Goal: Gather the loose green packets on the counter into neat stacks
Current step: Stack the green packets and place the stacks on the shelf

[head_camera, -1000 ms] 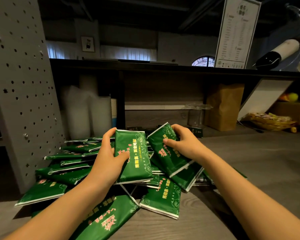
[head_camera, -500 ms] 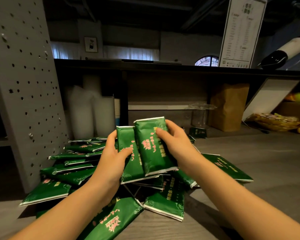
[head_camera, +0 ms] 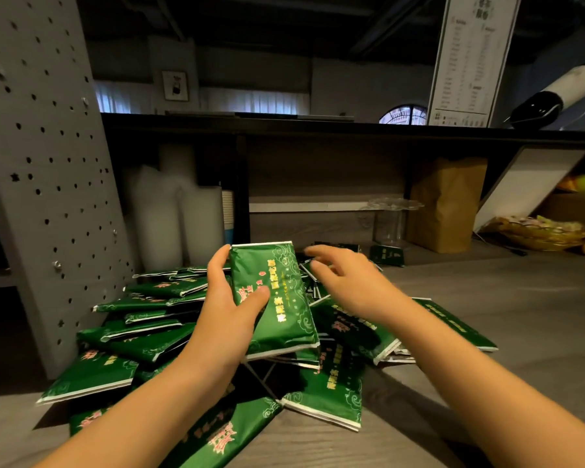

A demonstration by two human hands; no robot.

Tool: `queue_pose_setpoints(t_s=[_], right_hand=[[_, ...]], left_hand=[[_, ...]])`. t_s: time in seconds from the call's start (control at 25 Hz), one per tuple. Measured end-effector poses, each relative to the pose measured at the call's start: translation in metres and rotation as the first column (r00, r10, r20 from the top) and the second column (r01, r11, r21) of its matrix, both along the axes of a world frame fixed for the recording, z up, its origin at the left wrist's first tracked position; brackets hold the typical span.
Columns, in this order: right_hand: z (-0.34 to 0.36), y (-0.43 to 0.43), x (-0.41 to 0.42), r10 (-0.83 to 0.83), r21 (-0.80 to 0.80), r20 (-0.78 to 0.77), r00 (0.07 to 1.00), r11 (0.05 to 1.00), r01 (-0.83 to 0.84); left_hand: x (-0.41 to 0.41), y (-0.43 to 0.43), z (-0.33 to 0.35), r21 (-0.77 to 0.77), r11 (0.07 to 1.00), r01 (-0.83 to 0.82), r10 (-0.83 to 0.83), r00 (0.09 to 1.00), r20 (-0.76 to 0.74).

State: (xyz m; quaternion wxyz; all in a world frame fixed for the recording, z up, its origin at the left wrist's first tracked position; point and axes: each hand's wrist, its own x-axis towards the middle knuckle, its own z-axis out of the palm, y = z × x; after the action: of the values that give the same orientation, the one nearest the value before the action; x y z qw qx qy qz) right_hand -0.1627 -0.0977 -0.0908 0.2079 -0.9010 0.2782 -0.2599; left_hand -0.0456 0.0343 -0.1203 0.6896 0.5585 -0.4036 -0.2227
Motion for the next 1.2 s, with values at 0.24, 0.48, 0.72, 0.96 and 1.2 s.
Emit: queue_pose_setpoints(t_s=[0.24,0.48,0.72,0.96,1.2], right_hand=[[0.005,-0.022,-0.027,-0.126,-0.029,-0.644,0.755,0.990,0.140],[0.004,-0.020,-0.025,0.027,0.129,-0.427,0.904,0.991,0.032],[0.012,-0.014,-0.018,0.092,0.418,0.255,0.963,0.887,-0.196],[0.001,0.021,0.005,0.124,0.568,0.505,0.854,0.697,-0.437],[-0.030,0.041,0.037,0.110,0.413,0.497,0.861,0.842,-0.347]], left_hand=[[0.002,0.001,0.003,0.065,0.996,-0.053,0.053,0.999,-0.007],[0.002,0.001,0.006,0.078,0.993,-0.088,0.094,0.992,-0.079],[0.003,0.002,0.006,0.092,0.988,-0.122,0.130,0.988,-0.086],[0.001,0.001,0.007,-0.012,0.990,-0.138,0.137,0.990,-0.027],[-0.007,0.002,0.003,-0.089,0.994,-0.063,0.062,0.998,-0.015]])
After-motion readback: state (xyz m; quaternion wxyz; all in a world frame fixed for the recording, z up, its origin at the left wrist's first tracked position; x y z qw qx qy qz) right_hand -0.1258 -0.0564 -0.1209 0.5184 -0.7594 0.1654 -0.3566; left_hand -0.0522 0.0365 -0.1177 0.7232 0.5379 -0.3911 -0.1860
